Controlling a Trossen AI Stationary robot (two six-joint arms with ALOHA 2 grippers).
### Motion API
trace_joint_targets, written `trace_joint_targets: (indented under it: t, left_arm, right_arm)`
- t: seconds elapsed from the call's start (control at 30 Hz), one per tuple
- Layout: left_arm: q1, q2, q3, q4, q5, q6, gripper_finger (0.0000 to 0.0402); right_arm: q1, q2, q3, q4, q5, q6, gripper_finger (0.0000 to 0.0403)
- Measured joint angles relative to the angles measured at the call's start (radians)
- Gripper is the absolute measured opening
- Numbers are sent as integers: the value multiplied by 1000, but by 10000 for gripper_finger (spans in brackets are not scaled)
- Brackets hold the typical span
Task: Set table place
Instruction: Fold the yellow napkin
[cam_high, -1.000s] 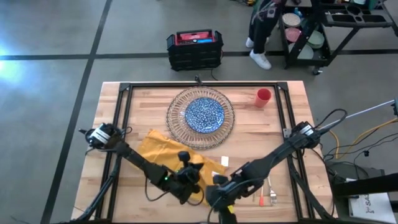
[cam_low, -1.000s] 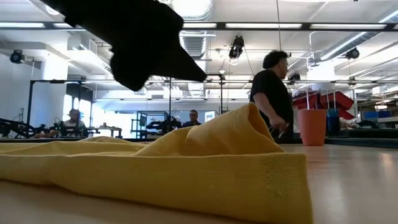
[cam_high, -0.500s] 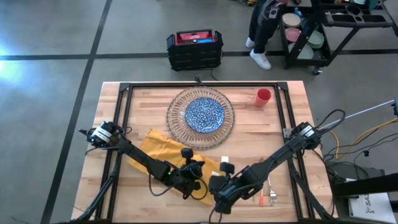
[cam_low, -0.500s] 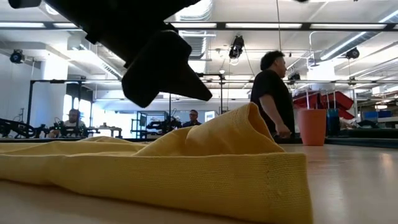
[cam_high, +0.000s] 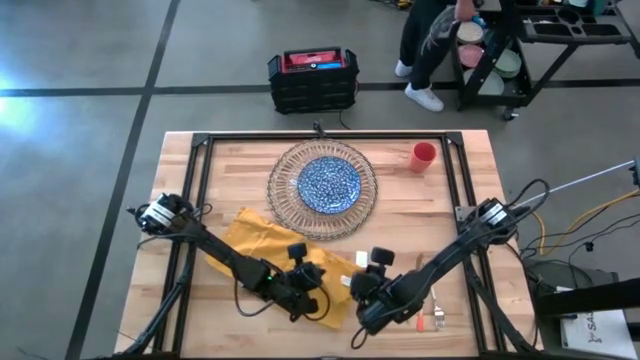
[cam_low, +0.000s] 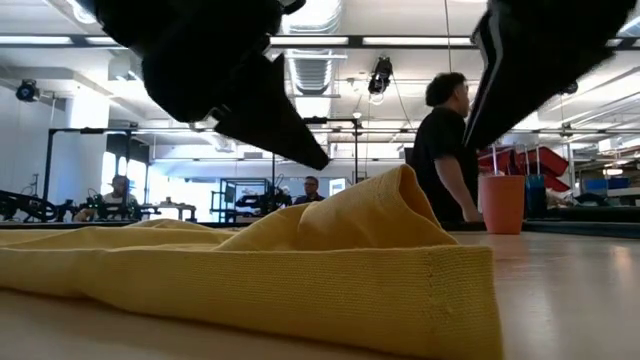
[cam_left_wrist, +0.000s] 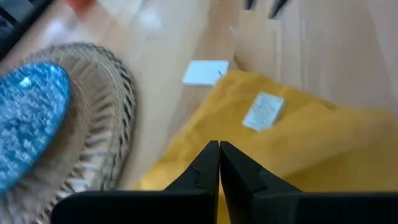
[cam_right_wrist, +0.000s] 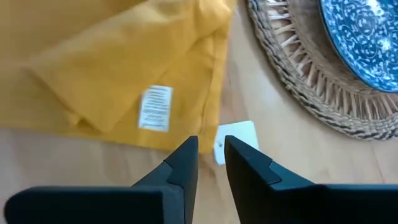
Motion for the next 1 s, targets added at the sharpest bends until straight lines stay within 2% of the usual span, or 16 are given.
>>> trace_joint_targets:
  t: [0.2,0.33,0.43,0.57,0.77,1.0]
  left_arm:
    - [-6,-2,0,-98,3,-112,0]
    - [-15,-2,0,-100,66,-132,0]
    - [-19,-2,0,-101,96,-161,0]
    - [-32,-5,0,-104,143,-214,0]
    - [-68,-4,0,-102,202,-313,0]
    - [-100,-3,0,-103,199,-385,0]
  right_arm:
    - [-6,0,-158,177,48,-37,62]
    - [-1,0,-248,343,42,-38,63]
    - [4,0,-287,494,6,-56,81]
    - [9,-1,-300,652,-42,-123,127]
    - [9,-2,-296,676,-34,-207,190]
    - [8,-2,-286,758,-93,-214,199]
